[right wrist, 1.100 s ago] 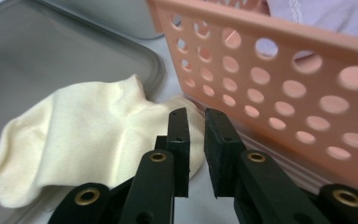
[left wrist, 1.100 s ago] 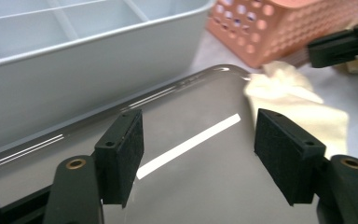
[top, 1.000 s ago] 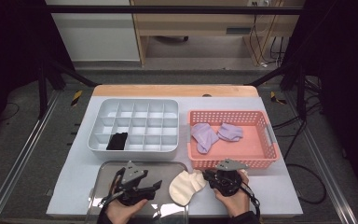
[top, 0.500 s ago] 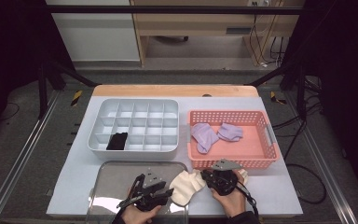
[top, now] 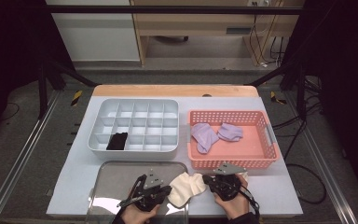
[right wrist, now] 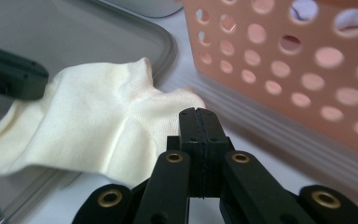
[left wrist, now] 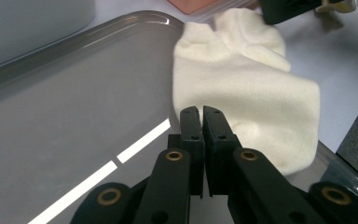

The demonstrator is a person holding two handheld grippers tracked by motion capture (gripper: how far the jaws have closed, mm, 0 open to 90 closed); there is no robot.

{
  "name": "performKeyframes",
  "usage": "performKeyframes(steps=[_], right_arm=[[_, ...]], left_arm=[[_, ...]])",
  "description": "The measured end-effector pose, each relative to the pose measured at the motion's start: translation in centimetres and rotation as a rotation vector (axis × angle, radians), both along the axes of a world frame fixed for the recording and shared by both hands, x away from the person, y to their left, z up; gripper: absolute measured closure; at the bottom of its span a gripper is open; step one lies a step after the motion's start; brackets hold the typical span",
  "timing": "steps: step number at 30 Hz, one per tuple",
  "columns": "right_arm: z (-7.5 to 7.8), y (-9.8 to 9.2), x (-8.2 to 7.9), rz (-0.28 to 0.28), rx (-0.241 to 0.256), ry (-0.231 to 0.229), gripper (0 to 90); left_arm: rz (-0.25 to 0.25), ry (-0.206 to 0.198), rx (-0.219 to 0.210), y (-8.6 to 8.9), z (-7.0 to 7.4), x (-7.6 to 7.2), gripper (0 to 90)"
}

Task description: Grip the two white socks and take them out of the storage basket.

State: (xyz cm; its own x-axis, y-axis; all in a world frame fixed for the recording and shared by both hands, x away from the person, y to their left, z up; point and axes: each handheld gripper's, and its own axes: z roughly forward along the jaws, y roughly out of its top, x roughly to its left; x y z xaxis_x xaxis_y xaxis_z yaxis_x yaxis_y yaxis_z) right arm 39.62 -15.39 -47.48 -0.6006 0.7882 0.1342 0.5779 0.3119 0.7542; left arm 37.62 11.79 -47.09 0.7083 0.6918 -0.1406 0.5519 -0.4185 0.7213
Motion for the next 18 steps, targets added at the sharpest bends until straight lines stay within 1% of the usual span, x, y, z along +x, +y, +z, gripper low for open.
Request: performKeyframes(steps=[2,5,6,7,9,10,12,13,14,16,18], right_arm=[[0.1,-0.5,-0.7,-0.001,0.005,0.009,90.0],[0.0,-0.9,-1.6,-0.001,-0.005,0.031,90.0],[-0.1,-1.0,-1.9,-0.005,-0.001,0.051,90.0],[-0.2,-1.0,-2.1,-0.003,-0.001,0.060,90.0],[-0.4,-0.7,-2.3,0.002,-0.001,0.068,90.0],[-0.3,-0.6,-2.2,0.002,0.006,0.057,90.0],[0.1,-0.5,-1.9,0.001,0.027,0.015,86.2],[0.2,-0.4,-1.7,0.000,0.041,-0.004,84.2],[0.2,-0.3,-1.5,0.001,0.048,-0.019,81.9],[0.1,0.0,-1.2,-0.001,0.053,-0.024,78.1],[-0.4,0.3,-0.7,0.001,0.049,-0.029,72.4]], left_arm=[[0.004,-0.003,-0.001,0.5,0.2,0.0,86.9],[0.017,-0.015,0.027,0.9,0.2,0.1,86.6],[0.019,-0.015,0.036,0.9,0.1,0.2,86.3],[0.023,-0.018,0.041,0.9,0.0,0.2,85.6],[0.040,-0.025,0.043,0.9,-0.1,0.2,78.9],[0.042,-0.022,0.031,1.0,0.0,0.3,74.6],[0.052,-0.028,0.015,1.3,0.3,0.1,64.8],[0.059,-0.025,0.004,1.4,0.4,0.0,60.1],[0.061,-0.029,0.002,1.5,0.5,-0.1,55.9],[0.069,-0.038,0.011,1.7,0.5,-0.5,51.9],[0.070,-0.028,0.029,1.7,0.3,-0.7,51.1]])
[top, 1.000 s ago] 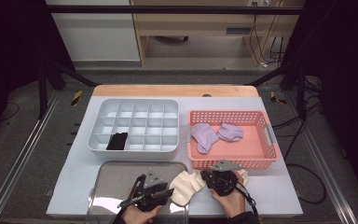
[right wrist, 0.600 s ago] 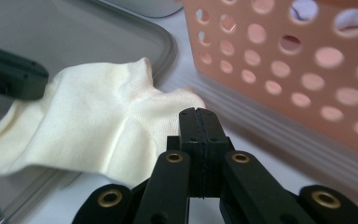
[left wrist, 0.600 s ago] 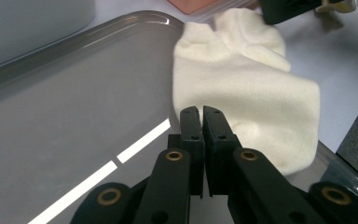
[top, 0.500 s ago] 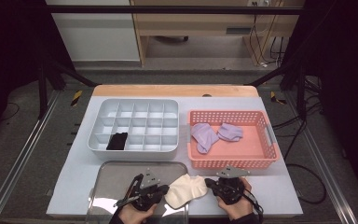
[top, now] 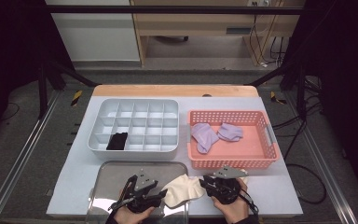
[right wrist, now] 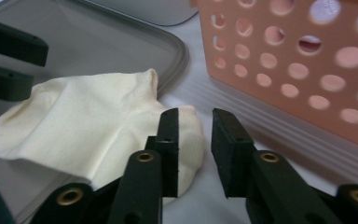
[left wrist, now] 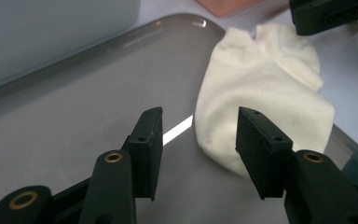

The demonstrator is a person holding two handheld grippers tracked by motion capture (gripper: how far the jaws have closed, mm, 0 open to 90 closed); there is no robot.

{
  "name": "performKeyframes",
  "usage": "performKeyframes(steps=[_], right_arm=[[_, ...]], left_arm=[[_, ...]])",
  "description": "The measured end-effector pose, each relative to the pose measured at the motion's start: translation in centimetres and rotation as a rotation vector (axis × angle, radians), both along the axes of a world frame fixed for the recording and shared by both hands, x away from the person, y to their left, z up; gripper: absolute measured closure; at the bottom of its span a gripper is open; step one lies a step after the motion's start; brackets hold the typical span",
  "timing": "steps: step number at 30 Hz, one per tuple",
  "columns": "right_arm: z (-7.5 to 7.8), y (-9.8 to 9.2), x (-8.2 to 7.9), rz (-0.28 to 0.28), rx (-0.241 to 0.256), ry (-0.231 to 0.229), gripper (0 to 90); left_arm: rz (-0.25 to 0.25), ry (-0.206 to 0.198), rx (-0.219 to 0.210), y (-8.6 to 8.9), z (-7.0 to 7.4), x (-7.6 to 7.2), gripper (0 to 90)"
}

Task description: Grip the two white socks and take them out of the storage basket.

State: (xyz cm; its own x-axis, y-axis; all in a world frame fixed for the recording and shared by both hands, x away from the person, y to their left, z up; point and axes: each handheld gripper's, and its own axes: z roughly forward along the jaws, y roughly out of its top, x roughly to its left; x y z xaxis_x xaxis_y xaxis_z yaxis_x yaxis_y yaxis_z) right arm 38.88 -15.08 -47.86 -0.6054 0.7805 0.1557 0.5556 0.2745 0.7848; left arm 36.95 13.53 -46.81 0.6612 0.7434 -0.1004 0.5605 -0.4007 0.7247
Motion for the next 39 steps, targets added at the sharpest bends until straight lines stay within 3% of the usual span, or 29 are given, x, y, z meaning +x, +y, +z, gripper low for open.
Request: performKeyframes(steps=[6,10,13,21,24,27,31,34,39], right_arm=[[-1.0,0.9,0.7,0.029,-0.033,0.013,78.4],[-0.4,0.8,0.3,0.037,-0.039,0.023,87.2],[0.0,0.6,-0.1,0.044,-0.037,0.028,88.1],[0.1,-0.4,-1.7,0.033,-0.027,0.059,87.5],[-0.5,0.0,-1.8,0.032,-0.056,0.064,85.6],[-0.4,0.0,-1.6,0.036,-0.040,0.059,83.4],[0.3,-0.6,-1.6,0.031,0.000,0.020,79.4],[1.5,-2.1,-1.6,-0.014,0.053,-0.021,79.9],[2.8,-5.8,-1.6,-0.129,0.047,-0.077,83.3]], left_arm=[[-0.004,0.022,0.008,0.0,-0.5,-0.2,64.2],[-0.023,0.013,0.019,-0.3,-0.6,-0.2,82.0],[-0.034,0.006,0.021,-0.3,-0.6,0.0,88.4],[-0.036,-0.009,0.023,-0.2,-0.5,0.5,89.3],[-0.039,-0.020,0.034,-0.2,-0.5,0.6,89.2],[-0.033,-0.038,0.031,-0.1,-0.5,0.5,88.2],[-0.004,-0.052,0.005,0.4,0.0,0.5,74.4],[0.004,-0.056,-0.040,1.2,0.6,0.6,68.1],[0.037,-0.082,-0.069,2.9,1.2,1.0,62.1]])
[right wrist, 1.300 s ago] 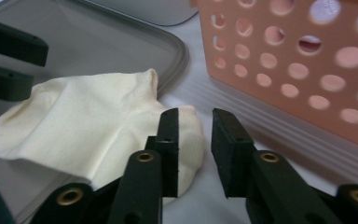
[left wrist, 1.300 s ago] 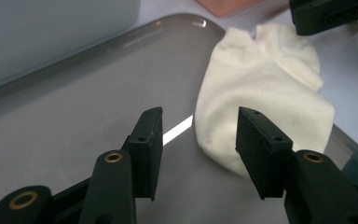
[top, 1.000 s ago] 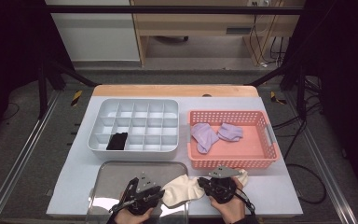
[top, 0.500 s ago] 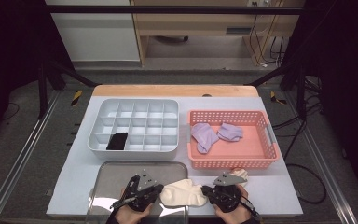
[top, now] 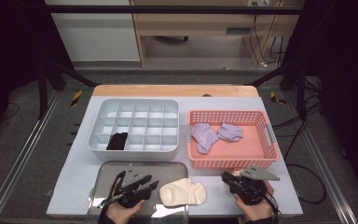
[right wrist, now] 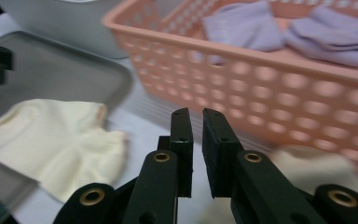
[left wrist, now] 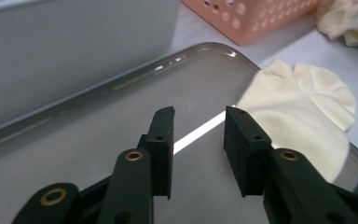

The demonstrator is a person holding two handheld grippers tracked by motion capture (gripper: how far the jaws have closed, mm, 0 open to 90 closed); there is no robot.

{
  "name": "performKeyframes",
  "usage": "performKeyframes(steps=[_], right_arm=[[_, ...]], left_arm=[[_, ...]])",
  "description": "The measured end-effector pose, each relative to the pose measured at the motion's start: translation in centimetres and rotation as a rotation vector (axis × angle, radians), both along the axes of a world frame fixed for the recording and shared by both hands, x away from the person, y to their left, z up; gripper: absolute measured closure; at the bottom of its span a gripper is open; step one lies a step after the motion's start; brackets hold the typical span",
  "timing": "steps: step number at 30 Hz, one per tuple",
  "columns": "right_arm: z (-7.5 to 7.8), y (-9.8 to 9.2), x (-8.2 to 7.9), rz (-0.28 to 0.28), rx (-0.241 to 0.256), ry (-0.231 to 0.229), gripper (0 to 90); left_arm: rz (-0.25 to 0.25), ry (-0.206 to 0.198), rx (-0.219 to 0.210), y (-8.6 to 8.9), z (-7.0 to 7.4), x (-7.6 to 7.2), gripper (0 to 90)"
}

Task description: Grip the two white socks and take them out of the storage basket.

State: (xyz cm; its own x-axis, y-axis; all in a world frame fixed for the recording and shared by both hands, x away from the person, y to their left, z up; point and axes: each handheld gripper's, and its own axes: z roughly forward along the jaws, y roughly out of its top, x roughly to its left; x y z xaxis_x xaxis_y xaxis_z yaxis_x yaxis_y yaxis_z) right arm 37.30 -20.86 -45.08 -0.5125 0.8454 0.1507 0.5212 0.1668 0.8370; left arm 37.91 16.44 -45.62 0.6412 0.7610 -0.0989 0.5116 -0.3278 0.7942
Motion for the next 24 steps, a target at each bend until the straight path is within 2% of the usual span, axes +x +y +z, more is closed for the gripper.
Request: performKeyframes(steps=[3,5,8,12,17,20,21,23,24], right_arm=[[0.0,-1.7,-0.2,-0.053,-0.021,-0.003,84.4],[-0.4,-2.3,-0.3,-0.061,-0.025,0.012,84.4],[-1.0,-2.3,-0.3,-0.051,-0.051,0.035,83.3],[-1.7,-1.5,-0.1,-0.018,-0.104,0.047,75.5],[-2.4,-0.9,0.4,-0.002,-0.127,0.067,69.7],[-2.6,-0.5,0.5,-0.004,-0.171,0.073,73.1],[-2.6,-0.4,0.6,-0.005,-0.191,0.069,76.8],[-2.6,-0.3,0.8,-0.009,-0.206,0.075,81.4],[-2.5,-0.3,0.9,-0.018,-0.197,0.087,82.9]], left_arm=[[0.019,-0.017,0.000,0.9,0.1,0.3,58.9],[0.029,-0.028,0.002,1.5,0.2,0.4,57.3],[0.040,-0.041,0.005,2.0,0.2,0.4,56.0],[0.054,-0.046,0.001,2.6,0.0,0.6,54.7],[0.043,-0.017,0.004,2.6,-0.3,0.7,51.5],[0.035,0.003,0.013,2.3,-0.7,0.8,48.7],[0.035,0.005,0.013,2.3,-0.7,0.8,48.0],[0.029,0.008,0.009,2.2,-0.7,0.8,47.3],[0.032,0.007,0.011,2.2,-0.7,0.8,47.3]])
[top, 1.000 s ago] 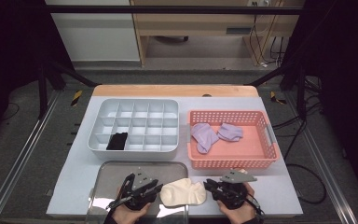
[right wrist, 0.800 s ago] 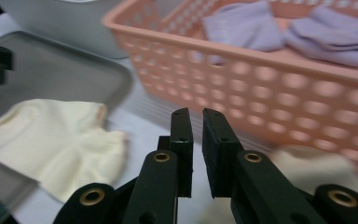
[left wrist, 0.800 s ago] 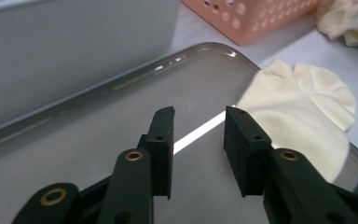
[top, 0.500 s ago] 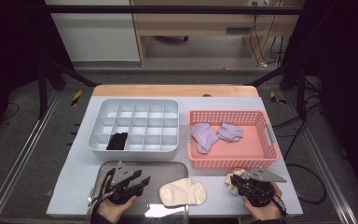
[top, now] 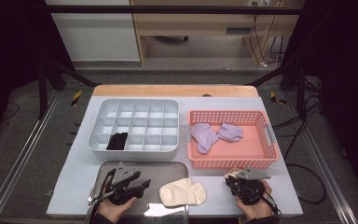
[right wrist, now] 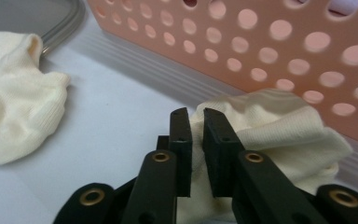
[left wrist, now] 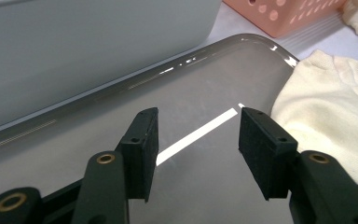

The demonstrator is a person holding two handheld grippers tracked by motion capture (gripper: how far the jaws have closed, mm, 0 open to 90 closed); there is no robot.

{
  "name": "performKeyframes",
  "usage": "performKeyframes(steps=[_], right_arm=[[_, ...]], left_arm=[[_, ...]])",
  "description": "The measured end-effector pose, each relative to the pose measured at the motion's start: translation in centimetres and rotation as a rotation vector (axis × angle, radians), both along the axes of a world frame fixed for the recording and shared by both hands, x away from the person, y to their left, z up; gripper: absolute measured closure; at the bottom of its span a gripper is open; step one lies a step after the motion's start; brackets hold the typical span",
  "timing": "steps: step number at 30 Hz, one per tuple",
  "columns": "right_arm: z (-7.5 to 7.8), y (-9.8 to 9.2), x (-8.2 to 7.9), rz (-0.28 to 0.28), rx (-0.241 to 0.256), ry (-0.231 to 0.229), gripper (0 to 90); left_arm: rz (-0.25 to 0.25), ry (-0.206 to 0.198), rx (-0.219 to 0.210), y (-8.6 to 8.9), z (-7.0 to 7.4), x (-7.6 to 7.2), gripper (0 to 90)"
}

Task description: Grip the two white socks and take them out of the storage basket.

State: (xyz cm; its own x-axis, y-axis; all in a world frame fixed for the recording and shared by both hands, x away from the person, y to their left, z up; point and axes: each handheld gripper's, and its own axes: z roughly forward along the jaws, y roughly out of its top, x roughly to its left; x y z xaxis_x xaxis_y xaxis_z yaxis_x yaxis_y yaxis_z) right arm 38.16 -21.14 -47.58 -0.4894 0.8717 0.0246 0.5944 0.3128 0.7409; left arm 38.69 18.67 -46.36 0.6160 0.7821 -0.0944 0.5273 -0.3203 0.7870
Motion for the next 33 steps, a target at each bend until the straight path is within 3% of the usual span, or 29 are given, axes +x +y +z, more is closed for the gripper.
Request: performKeyframes(steps=[4,8,15,20,24,28,33], right_arm=[[0.7,0.0,-0.1,-0.006,0.035,-0.008,85.6],[1.6,0.6,0.0,0.008,0.110,-0.040,85.7],[1.0,2.0,1.5,0.045,0.116,-0.011,80.6],[2.4,0.4,0.2,0.035,0.152,-0.082,77.0],[2.7,-1.1,-0.2,-0.007,0.163,-0.084,78.4],[2.0,-2.1,-0.7,-0.022,0.142,-0.064,79.8],[0.9,-2.6,-0.8,-0.013,0.075,-0.012,78.4]], left_arm=[[-0.002,0.002,-0.006,0.0,0.0,0.0,46.9],[-0.010,0.010,-0.004,0.0,0.0,0.1,46.7],[-0.018,0.007,-0.005,-0.1,-0.1,0.1,45.8],[-0.012,0.010,-0.009,0.0,-0.1,0.1,44.6],[-0.012,0.012,-0.009,0.0,-0.1,0.1,44.3],[-0.011,0.009,-0.014,0.0,-0.1,0.0,44.2],[-0.015,0.009,-0.010,-0.1,0.0,0.0,44.0]])
